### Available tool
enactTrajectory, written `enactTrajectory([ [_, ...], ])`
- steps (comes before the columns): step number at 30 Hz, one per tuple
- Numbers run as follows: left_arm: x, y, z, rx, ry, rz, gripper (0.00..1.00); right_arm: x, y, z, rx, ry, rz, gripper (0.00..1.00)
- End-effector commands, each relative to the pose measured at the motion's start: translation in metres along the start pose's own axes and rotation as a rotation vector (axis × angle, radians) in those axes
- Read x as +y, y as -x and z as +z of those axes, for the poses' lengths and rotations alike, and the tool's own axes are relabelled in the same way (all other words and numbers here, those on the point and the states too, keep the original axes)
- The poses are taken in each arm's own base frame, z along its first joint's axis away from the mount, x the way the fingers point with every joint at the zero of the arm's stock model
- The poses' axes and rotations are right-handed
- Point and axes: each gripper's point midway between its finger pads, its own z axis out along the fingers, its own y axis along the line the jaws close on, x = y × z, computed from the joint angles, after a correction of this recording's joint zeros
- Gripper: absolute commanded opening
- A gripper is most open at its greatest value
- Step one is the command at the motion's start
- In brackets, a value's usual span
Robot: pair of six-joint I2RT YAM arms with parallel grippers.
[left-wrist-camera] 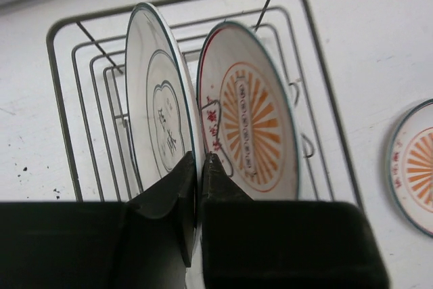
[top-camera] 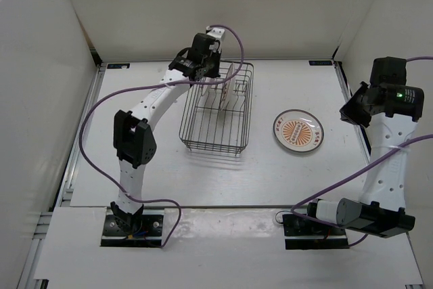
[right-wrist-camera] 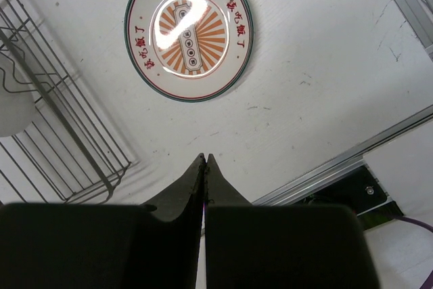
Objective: Unload the plates from the dish rack
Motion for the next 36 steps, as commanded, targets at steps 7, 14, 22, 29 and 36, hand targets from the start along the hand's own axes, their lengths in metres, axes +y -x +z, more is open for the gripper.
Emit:
enactTrajectory([
  [7, 0.004, 0.129, -0.127, -0.4, -0.047, -0.169, 0.01, -0.028, -0.062, -0.02, 0.243, -0.109, -0.015, 0.0],
  [14, 0.108, 0.092, -0.15, -0.236, 0.352, 0.042, 0.01, -0.026, -0.069, -0.02, 0.262, -0.097, -0.038, 0.0],
  [22, 0.212, -0.057, -0.153, 0.013, 0.748, -0.053, 0.05, -0.022, -0.074, -0.02, 0.274, -0.077, -0.052, 0.0],
  [29, 0.246, -0.131, -0.13, 0.199, 0.836, -0.085, 0.12, -0.026, -0.076, -0.024, 0.259, -0.092, -0.083, 0.0],
  [36, 0.246, -0.167, -0.107, 0.333, 0.873, -0.147, 0.29, -0.03, -0.075, -0.026, 0.237, -0.108, -0.099, 0.0],
])
